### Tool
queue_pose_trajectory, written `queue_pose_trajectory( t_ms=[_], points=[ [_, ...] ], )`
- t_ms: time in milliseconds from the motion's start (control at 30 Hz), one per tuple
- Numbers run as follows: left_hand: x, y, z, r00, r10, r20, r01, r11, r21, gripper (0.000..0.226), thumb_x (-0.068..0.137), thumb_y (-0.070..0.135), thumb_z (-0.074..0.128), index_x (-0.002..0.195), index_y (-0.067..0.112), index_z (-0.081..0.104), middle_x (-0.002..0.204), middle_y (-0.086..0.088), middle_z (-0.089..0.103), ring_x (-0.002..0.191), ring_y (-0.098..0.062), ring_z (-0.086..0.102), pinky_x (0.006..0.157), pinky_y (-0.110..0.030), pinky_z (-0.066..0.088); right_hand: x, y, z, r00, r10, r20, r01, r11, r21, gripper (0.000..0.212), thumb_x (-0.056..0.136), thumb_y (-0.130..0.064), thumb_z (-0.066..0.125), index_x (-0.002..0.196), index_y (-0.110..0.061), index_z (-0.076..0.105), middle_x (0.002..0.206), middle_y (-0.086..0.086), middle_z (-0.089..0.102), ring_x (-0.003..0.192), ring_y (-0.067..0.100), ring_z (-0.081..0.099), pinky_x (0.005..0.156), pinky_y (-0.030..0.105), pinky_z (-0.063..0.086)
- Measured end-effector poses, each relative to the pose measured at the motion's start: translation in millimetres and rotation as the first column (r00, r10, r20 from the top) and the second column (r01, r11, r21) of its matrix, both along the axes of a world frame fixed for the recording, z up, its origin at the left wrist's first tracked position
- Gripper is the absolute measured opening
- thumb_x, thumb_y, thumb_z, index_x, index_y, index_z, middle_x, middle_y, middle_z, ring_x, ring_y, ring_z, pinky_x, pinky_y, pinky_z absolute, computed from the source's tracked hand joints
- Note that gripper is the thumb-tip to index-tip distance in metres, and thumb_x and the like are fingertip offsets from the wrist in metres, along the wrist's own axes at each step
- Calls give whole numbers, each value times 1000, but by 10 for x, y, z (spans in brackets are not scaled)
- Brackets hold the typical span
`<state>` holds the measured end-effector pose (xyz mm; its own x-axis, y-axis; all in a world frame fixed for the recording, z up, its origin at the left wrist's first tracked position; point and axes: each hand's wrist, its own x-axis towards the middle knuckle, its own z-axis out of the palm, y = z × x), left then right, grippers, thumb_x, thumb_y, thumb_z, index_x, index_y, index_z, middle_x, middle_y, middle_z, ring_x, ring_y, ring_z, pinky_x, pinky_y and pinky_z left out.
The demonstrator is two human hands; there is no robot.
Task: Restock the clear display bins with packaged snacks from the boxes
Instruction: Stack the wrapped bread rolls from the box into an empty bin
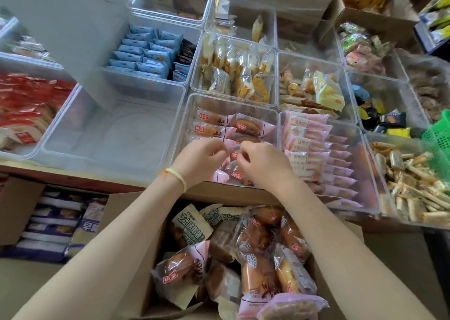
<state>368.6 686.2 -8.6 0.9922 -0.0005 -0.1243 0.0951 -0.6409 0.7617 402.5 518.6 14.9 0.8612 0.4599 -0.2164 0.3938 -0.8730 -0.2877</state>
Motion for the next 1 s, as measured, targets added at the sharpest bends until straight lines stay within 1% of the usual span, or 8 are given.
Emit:
queue_pose_trajectory(
  t_ms=[133, 267, 333, 400, 500, 733, 900, 1000],
  points=[
    [-538, 37, 57, 994, 111, 24, -98, 945, -313, 18, 82, 16, 54, 71, 18, 68, 57, 10, 58, 54, -10, 52, 53, -29, 42, -629, -21, 312, 958, 14, -286, 91, 931, 353, 26, 95, -29, 56, 71, -18, 55, 64, -5, 54, 58, 9, 48, 59, 33, 42],
    [-991, 120, -143, 975, 151, -162, -206, 887, -413, 19, 79, 14, 53, 63, 14, 64, 49, 1, 53, 43, -9, 45, 50, -24, 38, -1071, 99, -103, 755, 61, -653, 56, 986, 158, 18, 93, -28, 57, 81, -17, 62, 77, 3, 70, 63, 15, 65, 62, 33, 53],
    [-1172, 160, -366, 962, 143, -233, -215, 921, -325, 25, 83, 9, 53, 62, 17, 65, 49, 5, 55, 44, -8, 46, 53, -26, 41, -1261, 235, -516, 739, 59, -671, -58, 998, 24, 18, 92, -32, 59, 104, -19, 64, 101, 4, 69, 89, 25, 68, 74, 35, 54],
    [-1313, 205, -581, 949, 147, -278, -214, 951, -226, 28, 83, 11, 53, 61, 26, 62, 51, 10, 58, 46, -4, 49, 57, -28, 45, -1413, 350, -911, 751, 65, -657, -158, 984, -83, 54, 91, -33, 63, 141, -24, 45, 139, 3, 48, 124, 27, 53, 92, 35, 49],
    [-1490, 296, -805, 929, 150, -338, -220, 959, -180, 19, 80, 25, 51, 68, 25, 65, 62, 9, 65, 59, -9, 60, 68, -37, 55, -1569, 455, -1265, 804, 95, -588, -272, 936, -222, 80, 88, -28, 69, 155, -26, 24, 159, 4, 16, 149, 33, 16, 113, 51, 32],
    [-1604, 391, -889, 912, 88, -400, -158, 976, -148, 16, 91, 26, 54, 92, 31, 70, 96, 9, 70, 93, -10, 62, 84, -30, 49, -1643, 486, -1345, 888, 199, -415, -369, 847, -383, 63, 79, -47, 76, 130, -19, 53, 142, 13, 31, 138, 34, 21, 114, 54, 23],
    [-1607, 414, -876, 899, 115, -422, -231, 944, -237, 15, 89, 30, 57, 95, 27, 72, 98, 8, 72, 96, -9, 65, 85, -31, 52, -1557, 339, -1135, 802, 13, -597, -64, 996, -64, 37, 79, -39, 80, 103, -22, 59, 114, -2, 55, 108, 22, 56, 86, 36, 50],
    [-1575, 429, -807, 865, 221, -450, -414, 821, -392, 27, 76, 38, 58, 92, 23, 75, 95, 5, 74, 98, -13, 67, 91, -35, 54, -1475, 113, -968, 784, -13, -620, 62, 996, 57, 31, 81, -39, 78, 78, -23, 52, 87, -4, 59, 80, 16, 55, 68, 33, 43]
  ],
)
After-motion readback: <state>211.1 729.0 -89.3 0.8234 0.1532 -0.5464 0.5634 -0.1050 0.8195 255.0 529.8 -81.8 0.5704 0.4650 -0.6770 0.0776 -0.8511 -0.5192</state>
